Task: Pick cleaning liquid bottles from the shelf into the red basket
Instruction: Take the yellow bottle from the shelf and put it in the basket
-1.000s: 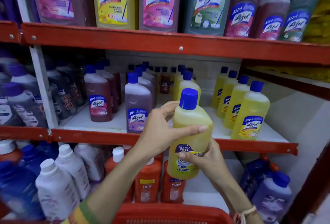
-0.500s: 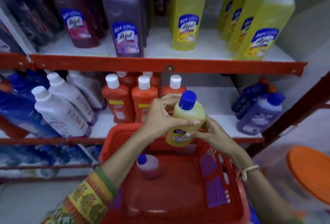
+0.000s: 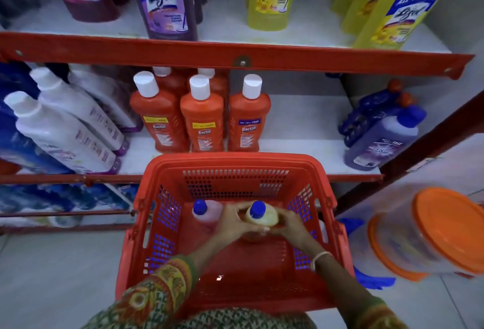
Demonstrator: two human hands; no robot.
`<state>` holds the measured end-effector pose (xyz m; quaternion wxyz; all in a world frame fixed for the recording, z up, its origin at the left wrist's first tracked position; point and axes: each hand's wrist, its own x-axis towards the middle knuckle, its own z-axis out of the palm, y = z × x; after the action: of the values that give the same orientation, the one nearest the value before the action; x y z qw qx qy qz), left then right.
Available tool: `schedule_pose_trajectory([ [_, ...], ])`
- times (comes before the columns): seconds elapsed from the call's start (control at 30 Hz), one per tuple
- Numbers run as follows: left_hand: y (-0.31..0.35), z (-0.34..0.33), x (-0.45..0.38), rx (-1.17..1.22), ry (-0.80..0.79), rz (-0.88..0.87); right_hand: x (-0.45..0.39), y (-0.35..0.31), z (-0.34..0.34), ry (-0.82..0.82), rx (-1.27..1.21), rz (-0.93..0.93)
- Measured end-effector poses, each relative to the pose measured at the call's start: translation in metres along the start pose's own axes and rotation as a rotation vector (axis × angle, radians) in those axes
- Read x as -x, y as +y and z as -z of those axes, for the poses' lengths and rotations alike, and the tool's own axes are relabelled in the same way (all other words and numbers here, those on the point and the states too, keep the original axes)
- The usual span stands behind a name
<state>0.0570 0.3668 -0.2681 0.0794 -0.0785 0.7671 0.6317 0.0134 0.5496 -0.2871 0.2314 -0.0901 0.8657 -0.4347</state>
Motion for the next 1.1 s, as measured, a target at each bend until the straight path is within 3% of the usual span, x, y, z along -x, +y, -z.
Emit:
schedule_pose_trajectory([
  [0.4,-0.034,-0.007,0.01,0.0,-0.001,0.109,-0.002,0.019,-0.02,-0.072,0.156,-0.089],
  [0.6,-0.028,-0.001,0.013,-0.145,-0.047,0.099,-0.005,0.011,-0.014,-0.152,0.301,-0.053],
  [0.83,0.0,0.04,0.001,-0.46,-0.353,0.073,-0.008,-0.036,0.035,-0.338,0.414,0.12],
  [0.9,0.021,0.057,0.001,-0.516,-0.29,0.001,-0.008,-0.058,0.056,-0.309,0.337,0.161],
  [1.0,0.069,0.074,0.003,-0.39,-0.151,-0.097,-0.005,-0.1,0.088,-0.187,0.163,0.24],
  [1.1,0.12,0.085,0.0,-0.37,-0.002,-0.343,-0.002,-0.142,0.12,-0.028,0.043,0.351],
])
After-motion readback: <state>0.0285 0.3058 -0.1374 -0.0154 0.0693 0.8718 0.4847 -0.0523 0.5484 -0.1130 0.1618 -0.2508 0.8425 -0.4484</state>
